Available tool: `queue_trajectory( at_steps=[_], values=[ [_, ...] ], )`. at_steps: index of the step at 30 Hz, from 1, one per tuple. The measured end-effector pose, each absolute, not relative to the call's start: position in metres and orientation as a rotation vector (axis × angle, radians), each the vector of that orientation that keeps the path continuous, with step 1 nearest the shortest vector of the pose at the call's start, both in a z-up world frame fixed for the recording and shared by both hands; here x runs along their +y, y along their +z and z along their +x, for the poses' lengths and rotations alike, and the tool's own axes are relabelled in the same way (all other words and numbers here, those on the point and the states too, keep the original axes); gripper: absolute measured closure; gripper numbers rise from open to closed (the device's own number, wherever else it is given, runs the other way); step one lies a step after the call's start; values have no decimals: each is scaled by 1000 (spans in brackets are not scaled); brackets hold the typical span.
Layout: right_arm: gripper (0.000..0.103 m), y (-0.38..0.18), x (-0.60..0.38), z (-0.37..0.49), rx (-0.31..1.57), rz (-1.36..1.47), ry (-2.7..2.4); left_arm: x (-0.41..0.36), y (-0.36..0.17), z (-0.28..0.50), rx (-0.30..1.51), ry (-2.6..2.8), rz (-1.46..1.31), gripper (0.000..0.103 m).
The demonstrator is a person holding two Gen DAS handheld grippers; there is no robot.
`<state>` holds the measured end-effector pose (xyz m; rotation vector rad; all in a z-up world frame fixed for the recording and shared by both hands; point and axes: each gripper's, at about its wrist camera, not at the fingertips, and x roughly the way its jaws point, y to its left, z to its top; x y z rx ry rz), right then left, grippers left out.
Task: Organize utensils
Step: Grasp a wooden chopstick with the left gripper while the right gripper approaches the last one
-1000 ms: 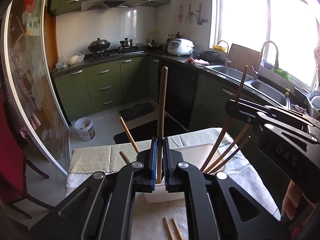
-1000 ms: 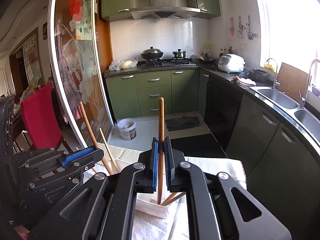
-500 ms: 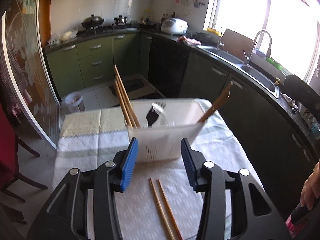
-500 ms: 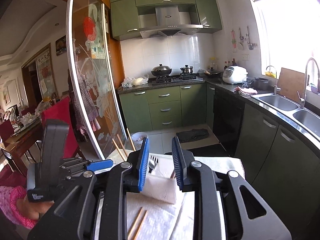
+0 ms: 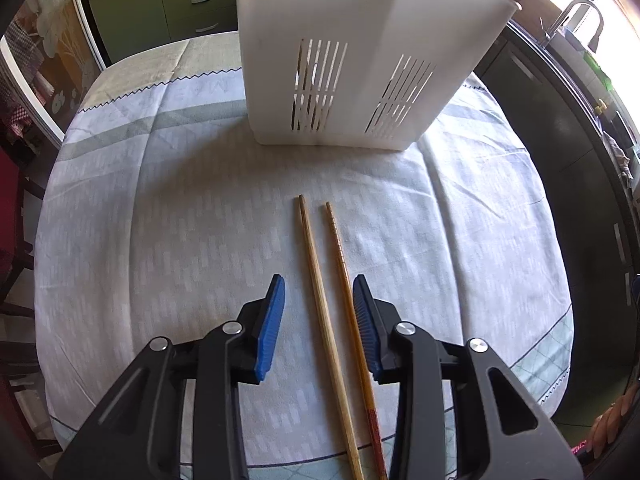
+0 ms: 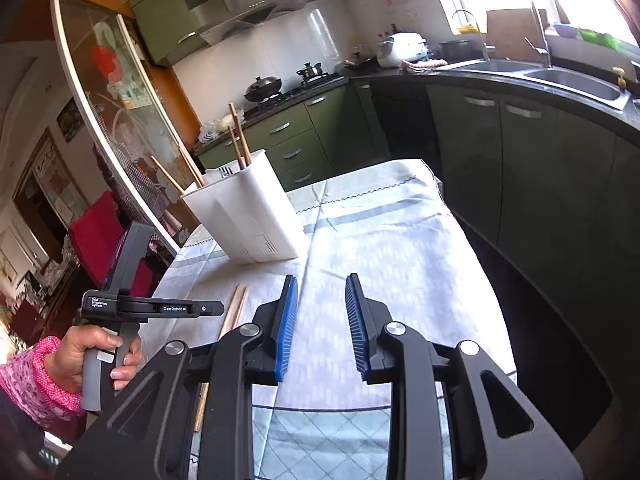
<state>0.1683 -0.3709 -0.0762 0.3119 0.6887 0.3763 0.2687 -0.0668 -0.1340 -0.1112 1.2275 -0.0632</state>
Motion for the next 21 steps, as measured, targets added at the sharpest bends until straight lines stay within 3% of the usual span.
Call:
queue_trajectory(
  at_steps=[3,4,6,11,14,21],
  values=[
    [76,-79,-383,167,691,349,380,-69,-142,273,1249,-24,-94,83],
    [76,-79,-386,165,688,358,387,-68,-144,276,1255,-17,-93,84],
    [67,-77,-391,166,680,372,394,-69,-148,277,1266,-5,-88,84],
    [67,-74,-389,166,683,381,404,-76,-152,277,1247,19,-65,84],
    [67,-76,-384,168,696,379,411,-80,-153,270,1220,28,-38,95],
    [64,-94,-348,182,795,305,431,-56,-145,252,1147,20,-85,97]
  ],
)
